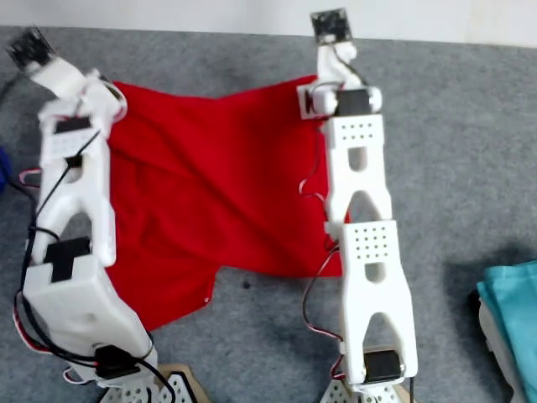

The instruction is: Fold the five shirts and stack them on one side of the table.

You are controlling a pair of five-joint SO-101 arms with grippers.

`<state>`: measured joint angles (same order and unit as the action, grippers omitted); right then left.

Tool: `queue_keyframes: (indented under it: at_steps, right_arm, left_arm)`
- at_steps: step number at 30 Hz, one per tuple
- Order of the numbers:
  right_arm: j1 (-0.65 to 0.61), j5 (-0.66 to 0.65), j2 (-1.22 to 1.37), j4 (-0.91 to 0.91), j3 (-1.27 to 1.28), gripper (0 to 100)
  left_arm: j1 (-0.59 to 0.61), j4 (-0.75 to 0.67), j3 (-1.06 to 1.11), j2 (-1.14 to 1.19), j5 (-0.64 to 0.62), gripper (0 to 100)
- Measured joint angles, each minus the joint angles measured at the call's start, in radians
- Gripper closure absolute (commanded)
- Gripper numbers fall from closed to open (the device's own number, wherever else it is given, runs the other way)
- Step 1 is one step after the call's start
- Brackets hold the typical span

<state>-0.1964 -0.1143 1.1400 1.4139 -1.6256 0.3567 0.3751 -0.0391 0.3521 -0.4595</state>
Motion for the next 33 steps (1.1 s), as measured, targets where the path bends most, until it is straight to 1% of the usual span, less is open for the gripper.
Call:
queue_keyframes:
  at_steps: [5,11,16,19,21,27,33]
  right_arm:
    - [0.037,0.005,-0.187,0.133,0.0,99.2]
    - [0.046,0.005,-0.42,0.313,-0.02,99.2]
    - [0.103,0.005,-0.606,0.339,-0.02,99.2]
    - [0.137,0.003,-0.706,0.339,-0.02,99.2]
    - [0.143,-0.028,-0.779,0.339,-0.02,99.2]
    - [0.144,-0.104,-0.997,0.339,-0.029,99.2]
    - [0.153,-0.16,-1.171,0.341,-0.046,99.2]
  left_arm:
    - [0.026,0.258,-0.19,-0.08,-0.011,99]
    - [0.051,0.537,-0.391,-0.172,-0.095,99]
    - [0.078,0.695,-0.52,-0.264,-0.13,99]
    - [0.086,0.755,-0.578,-0.328,-0.141,99]
    - [0.1,0.779,-0.614,-0.371,-0.141,99]
    - [0.157,0.793,-0.678,-0.519,-0.146,99]
    - [0.25,0.793,-0.689,-0.686,-0.276,99]
